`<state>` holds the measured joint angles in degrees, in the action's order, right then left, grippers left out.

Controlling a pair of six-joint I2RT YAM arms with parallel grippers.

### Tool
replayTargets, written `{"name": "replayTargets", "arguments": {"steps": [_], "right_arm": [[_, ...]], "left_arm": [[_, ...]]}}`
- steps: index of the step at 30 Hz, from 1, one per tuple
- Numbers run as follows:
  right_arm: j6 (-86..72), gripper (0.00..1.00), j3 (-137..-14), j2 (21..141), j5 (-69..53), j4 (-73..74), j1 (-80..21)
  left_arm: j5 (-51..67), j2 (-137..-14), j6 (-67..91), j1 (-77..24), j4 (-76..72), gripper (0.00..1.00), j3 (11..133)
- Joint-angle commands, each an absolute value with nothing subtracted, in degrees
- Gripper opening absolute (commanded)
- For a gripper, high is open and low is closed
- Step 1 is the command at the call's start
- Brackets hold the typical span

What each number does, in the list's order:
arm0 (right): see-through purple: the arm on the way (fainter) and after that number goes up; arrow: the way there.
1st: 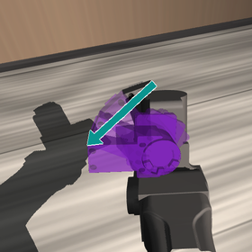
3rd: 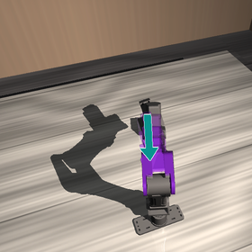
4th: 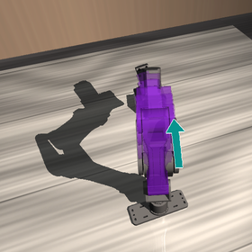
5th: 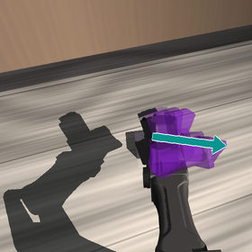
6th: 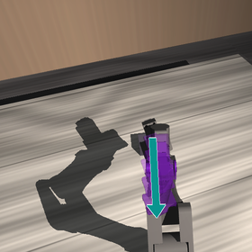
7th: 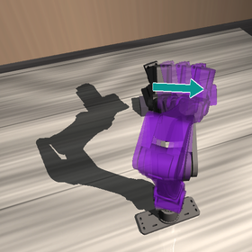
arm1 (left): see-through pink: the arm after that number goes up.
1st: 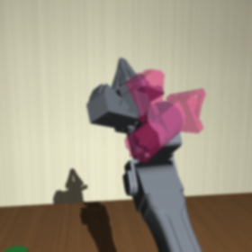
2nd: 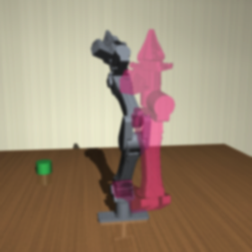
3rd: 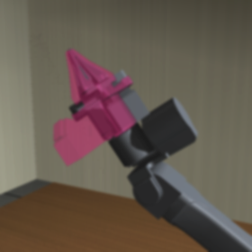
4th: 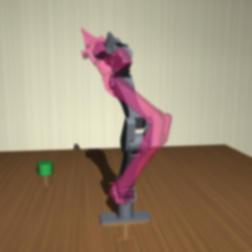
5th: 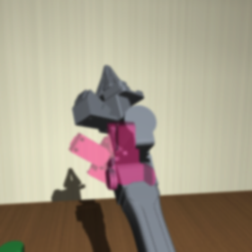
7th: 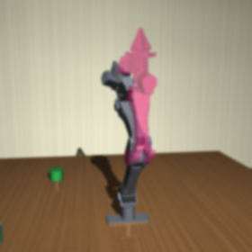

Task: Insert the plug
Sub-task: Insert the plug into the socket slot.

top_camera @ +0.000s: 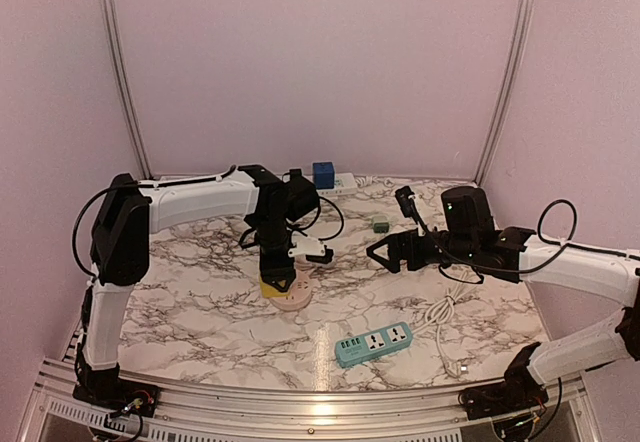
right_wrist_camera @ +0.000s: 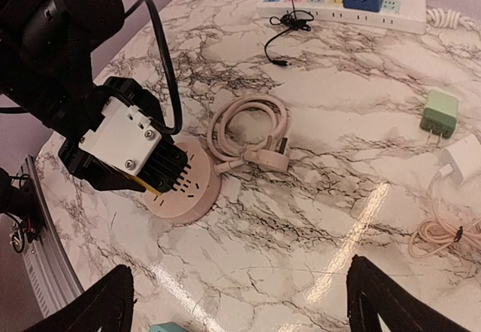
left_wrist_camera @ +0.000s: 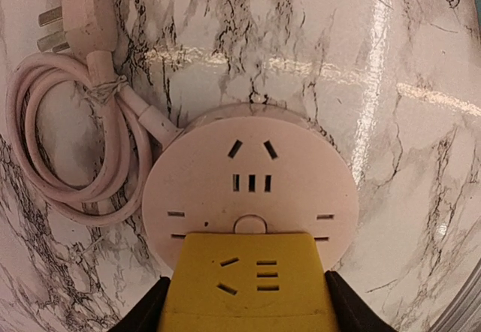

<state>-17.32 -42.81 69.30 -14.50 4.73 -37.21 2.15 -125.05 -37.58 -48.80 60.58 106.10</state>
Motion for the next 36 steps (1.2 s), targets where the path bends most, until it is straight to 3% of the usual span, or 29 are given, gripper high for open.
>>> {"name": "replayTargets", "arguments": {"steps": [1,3,8,12,26,30,31,32,36], "right_arm": [[-17.36,0.93,-43.21,68.73,-15.12,3.19,-36.93],[-17.36,0.93,-43.33,68.60,-15.03,3.40,-36.93],[-17.51,0.93,-43.28,68.34,-15.07,3.38,-36.92],[-17.70,0.93,-43.24,68.27,-15.12,3.34,-36.98],[-17.75,0.93,-42.62,68.64,-15.12,2.51,-36.92],[-17.75,0.93,-42.58,68.81,-15.20,2.36,-36.92],[-17.69,0.93,-42.53,68.82,-15.20,2.32,-36.98],[-17.69,0.93,-42.51,68.90,-15.21,2.26,-36.98],[-17.80,0.93,-42.29,68.90,-15.20,2.11,-36.93]], "left_arm": [[9.57,-133.97,-38.04,-48.69,62.95,0.15,103.16],[8.89,-134.37,-37.74,-48.69,62.98,0.18,103.33],[7.07,-133.13,-36.61,-48.62,62.20,0.47,103.62],[4.42,-131.55,-35.47,-48.63,61.44,0.61,103.88],[0.27,-127.34,-33.93,-49.40,60.55,0.78,105.82],[-1.83,-124.88,-33.24,-49.66,59.33,0.88,106.07],[-2.15,-124.05,-33.00,-49.66,58.80,0.97,106.08],[-1.82,-123.29,-32.94,-49.75,58.46,0.99,106.20],[-0.27,-119.46,-32.41,-49.79,56.53,0.99,105.74]]}}
